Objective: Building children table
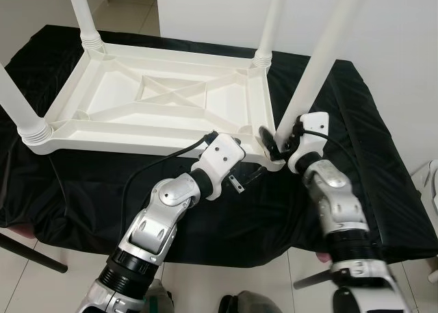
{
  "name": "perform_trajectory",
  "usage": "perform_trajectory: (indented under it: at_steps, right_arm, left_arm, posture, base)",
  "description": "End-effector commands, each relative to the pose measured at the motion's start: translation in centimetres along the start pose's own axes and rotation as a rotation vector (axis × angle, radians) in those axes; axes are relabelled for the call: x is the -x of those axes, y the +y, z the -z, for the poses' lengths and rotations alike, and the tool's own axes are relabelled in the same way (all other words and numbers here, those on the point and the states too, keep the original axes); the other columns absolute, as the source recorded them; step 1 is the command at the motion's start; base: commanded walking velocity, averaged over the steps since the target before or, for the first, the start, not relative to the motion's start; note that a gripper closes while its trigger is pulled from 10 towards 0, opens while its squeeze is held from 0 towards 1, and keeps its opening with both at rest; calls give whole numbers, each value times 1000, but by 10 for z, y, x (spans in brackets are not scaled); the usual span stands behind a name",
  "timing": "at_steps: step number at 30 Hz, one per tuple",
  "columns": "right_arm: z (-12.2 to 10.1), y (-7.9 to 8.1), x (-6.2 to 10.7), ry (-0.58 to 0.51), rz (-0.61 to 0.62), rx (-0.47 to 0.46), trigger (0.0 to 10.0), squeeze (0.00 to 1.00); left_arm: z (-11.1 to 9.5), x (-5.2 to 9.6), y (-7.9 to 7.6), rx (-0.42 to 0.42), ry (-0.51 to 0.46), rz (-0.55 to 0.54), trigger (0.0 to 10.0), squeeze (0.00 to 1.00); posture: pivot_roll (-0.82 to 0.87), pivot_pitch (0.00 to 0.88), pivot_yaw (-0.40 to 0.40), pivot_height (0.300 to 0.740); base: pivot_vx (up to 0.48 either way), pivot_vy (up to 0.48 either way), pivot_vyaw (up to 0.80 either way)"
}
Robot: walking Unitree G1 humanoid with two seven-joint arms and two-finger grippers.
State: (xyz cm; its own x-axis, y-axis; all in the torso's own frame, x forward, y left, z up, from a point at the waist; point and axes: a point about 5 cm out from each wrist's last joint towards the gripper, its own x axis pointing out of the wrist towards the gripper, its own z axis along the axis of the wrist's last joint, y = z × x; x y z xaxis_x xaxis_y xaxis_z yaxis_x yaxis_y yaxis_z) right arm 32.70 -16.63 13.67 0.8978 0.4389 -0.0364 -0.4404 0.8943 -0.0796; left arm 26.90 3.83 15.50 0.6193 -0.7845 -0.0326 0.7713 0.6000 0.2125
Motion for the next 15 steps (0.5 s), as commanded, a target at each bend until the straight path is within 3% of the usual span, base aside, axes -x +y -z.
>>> perform_trajectory:
  at_steps: [1, 15]
  right_arm:
    - [4, 2, -1, 10, -78, 22, 10000, 0]
    - [6, -9, -6, 23, -265, 62, 10000, 0]
  left_arm:
    - [-1, -1, 0, -10, -2, -9, 10000, 0]
    - [-1, 0, 0, -11, -1, -9, 10000, 0]
  posture:
    - [13, 0, -74, 740]
    - [19, 0, -70, 740]
  base:
    - [0, 0, 0]
    - [0, 0, 0]
